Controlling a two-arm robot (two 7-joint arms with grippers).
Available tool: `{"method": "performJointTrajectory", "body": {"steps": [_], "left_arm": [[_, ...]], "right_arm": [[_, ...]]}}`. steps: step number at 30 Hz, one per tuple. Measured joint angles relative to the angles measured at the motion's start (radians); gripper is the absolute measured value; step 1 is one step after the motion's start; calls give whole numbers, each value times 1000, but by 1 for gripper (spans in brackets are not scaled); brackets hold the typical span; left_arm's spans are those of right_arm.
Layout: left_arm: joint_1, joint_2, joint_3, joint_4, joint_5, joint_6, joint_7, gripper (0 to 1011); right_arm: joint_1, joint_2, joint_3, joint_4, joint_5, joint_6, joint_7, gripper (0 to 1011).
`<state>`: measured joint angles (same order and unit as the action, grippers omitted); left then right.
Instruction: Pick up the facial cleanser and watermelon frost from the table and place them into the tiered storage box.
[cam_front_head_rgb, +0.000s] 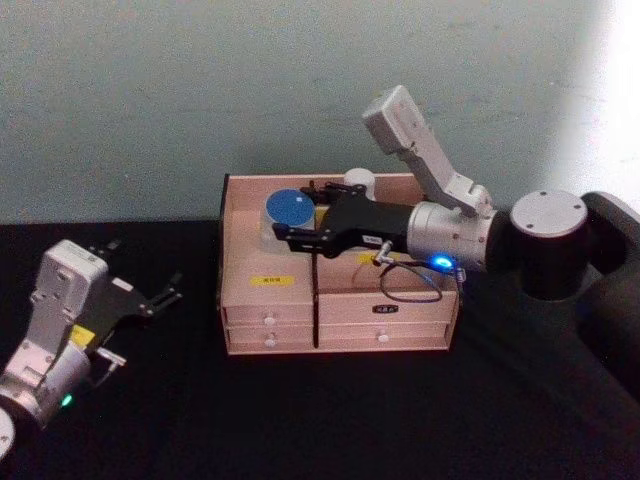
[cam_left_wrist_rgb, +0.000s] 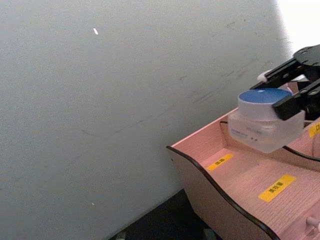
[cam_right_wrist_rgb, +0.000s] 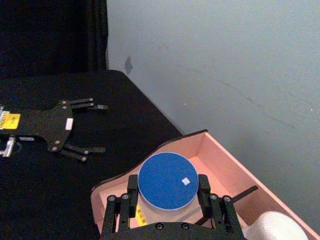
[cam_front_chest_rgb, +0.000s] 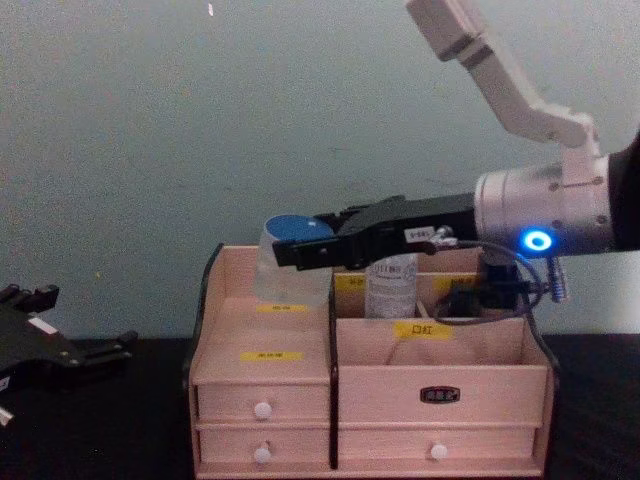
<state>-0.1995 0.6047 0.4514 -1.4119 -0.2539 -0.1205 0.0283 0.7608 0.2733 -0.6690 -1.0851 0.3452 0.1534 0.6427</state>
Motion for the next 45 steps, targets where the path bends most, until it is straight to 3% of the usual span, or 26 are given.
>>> {"method": "performJointTrajectory", "body": {"steps": [22,45], "left_arm": [[0,0,0,0,0,0,0,1001],[0,0,0,0,0,0,0,1002]], "right_arm": [[49,-96,-4,165,-51,-38,4,707],[56,-130,26,210,-63,65,-18,707]]}}
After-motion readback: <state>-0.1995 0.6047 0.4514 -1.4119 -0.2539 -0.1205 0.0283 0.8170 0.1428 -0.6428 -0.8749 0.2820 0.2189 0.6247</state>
